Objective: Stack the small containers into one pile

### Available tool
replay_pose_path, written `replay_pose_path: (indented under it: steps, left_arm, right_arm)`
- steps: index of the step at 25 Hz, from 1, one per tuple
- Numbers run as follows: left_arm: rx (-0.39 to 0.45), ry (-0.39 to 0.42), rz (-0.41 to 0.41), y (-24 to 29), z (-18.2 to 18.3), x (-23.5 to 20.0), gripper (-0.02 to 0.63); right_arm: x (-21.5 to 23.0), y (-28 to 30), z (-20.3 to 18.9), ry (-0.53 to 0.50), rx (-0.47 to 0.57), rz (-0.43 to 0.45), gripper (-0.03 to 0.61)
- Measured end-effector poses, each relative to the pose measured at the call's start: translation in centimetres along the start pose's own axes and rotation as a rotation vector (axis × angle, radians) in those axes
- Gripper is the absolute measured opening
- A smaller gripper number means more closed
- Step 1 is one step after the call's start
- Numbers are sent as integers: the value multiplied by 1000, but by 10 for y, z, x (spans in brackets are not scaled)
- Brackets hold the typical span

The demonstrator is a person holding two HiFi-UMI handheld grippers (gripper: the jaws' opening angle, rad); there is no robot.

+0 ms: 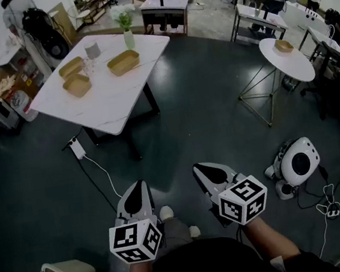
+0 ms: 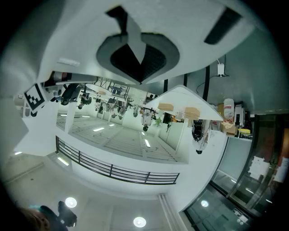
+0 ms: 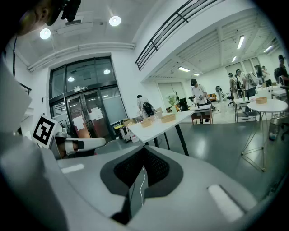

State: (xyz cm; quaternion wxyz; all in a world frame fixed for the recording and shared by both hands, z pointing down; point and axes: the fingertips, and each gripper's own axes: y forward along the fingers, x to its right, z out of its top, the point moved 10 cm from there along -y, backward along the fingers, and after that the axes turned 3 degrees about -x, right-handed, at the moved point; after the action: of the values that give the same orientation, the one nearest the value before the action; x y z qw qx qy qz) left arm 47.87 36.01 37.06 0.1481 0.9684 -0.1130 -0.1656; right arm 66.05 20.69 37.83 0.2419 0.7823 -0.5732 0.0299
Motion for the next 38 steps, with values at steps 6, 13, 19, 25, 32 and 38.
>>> replay_pose_path:
  steps: [6, 13, 19, 25, 32, 38]
  left_arm:
    - [-11, -6, 4, 4, -2, -4, -9]
    - [-33, -9, -5, 22, -2, -18, -8]
    - [-43, -15, -6, 61, 16, -43, -8]
    - [-57, -27, -3, 102, 40, -75, -9]
    - [-78, 11, -3, 143, 72, -105, -9]
    - [-73, 41, 10, 171, 95, -138, -9]
  right_arm:
    - [5, 9, -1, 30, -7, 10, -5]
    - [13, 36, 4, 68, -10, 56, -5]
    - [30, 76, 28, 50, -20, 61, -5]
    - [46, 127, 56, 39, -33, 61, -4]
    - [63, 186, 90, 33, -46, 58, -4]
    - [65, 235, 115, 2, -52, 63, -3]
